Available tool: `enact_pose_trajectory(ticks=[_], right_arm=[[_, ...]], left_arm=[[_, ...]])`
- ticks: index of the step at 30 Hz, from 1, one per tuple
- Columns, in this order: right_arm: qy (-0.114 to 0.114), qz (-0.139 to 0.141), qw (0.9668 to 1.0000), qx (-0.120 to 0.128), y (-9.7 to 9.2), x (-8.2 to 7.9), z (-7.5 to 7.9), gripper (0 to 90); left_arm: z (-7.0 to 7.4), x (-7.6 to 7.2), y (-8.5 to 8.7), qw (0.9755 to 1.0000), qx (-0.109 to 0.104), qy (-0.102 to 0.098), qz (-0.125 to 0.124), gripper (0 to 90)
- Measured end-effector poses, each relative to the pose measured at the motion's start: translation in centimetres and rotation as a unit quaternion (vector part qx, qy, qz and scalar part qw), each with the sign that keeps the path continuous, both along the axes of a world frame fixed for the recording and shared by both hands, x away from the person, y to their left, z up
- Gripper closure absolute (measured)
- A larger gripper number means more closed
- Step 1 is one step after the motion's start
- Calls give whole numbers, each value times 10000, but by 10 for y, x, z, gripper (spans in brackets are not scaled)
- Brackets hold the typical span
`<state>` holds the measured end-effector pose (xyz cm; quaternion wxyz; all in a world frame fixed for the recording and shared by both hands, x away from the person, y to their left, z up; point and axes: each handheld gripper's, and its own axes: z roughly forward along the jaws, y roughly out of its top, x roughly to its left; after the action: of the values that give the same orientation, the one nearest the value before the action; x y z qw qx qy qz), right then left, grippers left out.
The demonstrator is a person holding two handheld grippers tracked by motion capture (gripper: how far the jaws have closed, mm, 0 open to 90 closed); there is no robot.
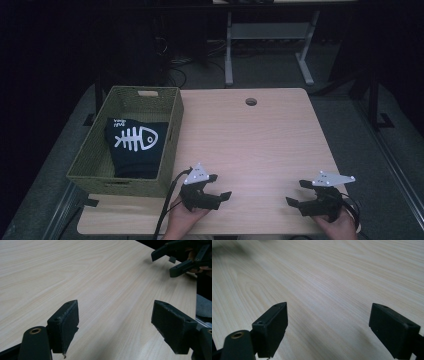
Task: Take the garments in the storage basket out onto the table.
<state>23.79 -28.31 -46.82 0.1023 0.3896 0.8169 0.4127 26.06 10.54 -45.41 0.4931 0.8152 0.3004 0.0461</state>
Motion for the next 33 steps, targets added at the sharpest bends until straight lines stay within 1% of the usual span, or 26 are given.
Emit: enact_pose_trajectory(ticks=[3, 5, 7, 9, 10, 12, 13, 14, 18, 19, 21, 22, 23, 24, 27, 28, 29, 33], right_arm=[[-6, -17, 10000, 11, -2, 0, 0, 151], [-11, -41, 10000, 23, -3, 1, 0, 151], [-7, -45, 10000, 23, -3, 1, 0, 151], [-20, -51, 10000, 32, -3, 1, 0, 151], [-20, -55, 10000, 34, -3, 1, 0, 151], [-8, -59, 10000, 33, -3, 1, 0, 151], [-8, -59, 10000, 33, -3, 1, 0, 151], [-7, -64, 10000, 29, -3, 1, 0, 151], [-4, -64, 10000, 22, -2, 3, 1, 151], [-4, -64, 10000, 22, -2, 3, 1, 151], [-28, -93, 10000, 19, -1, 4, 1, 151], [-29, -81, 10000, 32, 0, 4, 1, 151], [-29, -81, 10000, 32, 0, 4, 1, 151], [-37, -76, 10000, -10, 1, 5, 1, 151], [-16, -71, 10000, -5, 1, 5, 1, 151], [-7, -63, 10000, -8, 2, 5, 1, 151], [-7, -63, 10000, -8, 2, 5, 1, 151], [-10, -53, 10000, -13, 3, 6, 0, 151]], left_arm=[[1, -1, -1, 10000, -8, -20, -20, 221], [3, -1, -1, 10000, -65, -14, -56, 221], [5, -2, -2, 10000, -40, -43, -71, 222], [8, -2, -2, 9999, -86, -58, -85, 221], [10, -2, -2, 9999, -71, -75, -86, 222], [16, -3, -1, 9998, -146, -71, -96, 221], [16, -3, -1, 9998, -146, -71, -96, 222], [19, -3, 1, 9998, -155, -73, -116, 222], [33, -4, 5, 9994, -265, -197, -128, 221], [33, -4, 5, 9994, -265, -197, -128, 221], [42, -2, 9, 9991, -337, -221, -115, 221], [45, -2, 11, 9990, -387, -226, -94, 221], [45, -2, 11, 9990, -387, -226, -94, 221], [49, -1, 13, 9988, -411, -233, -97, 220], [57, 1, 19, 9985, -474, -265, -69, 220], [62, 2, 22, 9982, -547, -251, -35, 217], [62, 2, 22, 9982, -547, -251, -35, 215], [70, 5, 29, 9979, -598, -268, 7, 215]])
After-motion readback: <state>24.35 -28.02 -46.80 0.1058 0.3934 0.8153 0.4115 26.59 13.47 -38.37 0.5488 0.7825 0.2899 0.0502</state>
